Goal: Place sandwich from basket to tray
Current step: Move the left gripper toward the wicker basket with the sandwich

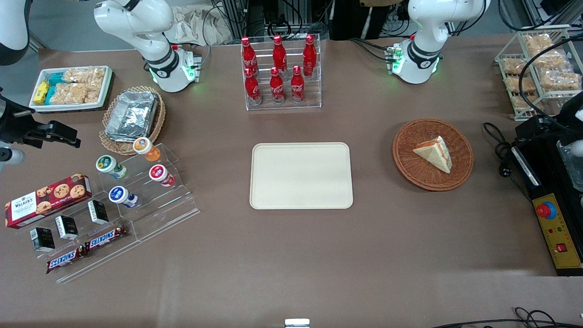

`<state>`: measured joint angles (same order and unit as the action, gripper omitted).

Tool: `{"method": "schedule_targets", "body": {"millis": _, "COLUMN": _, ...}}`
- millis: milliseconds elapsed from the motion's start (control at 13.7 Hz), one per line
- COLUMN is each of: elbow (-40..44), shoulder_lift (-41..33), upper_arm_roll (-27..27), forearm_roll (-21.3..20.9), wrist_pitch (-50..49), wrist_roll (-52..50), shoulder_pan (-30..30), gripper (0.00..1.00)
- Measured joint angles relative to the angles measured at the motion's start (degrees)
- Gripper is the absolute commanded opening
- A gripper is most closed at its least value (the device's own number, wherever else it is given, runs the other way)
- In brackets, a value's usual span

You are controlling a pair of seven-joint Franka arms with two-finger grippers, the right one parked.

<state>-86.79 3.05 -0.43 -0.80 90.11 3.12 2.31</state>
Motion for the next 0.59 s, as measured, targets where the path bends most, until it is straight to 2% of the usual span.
{"method": "schedule_targets", "body": {"millis": 585, "elbow": 0.0, "shoulder_lift": 0.5, "upper_arm_roll": 0.0, "forearm_roll": 0.1, "wrist_pitch": -1.1, "wrist_roll": -0.1, "shoulder_pan": 0.0, "gripper": 1.0}}
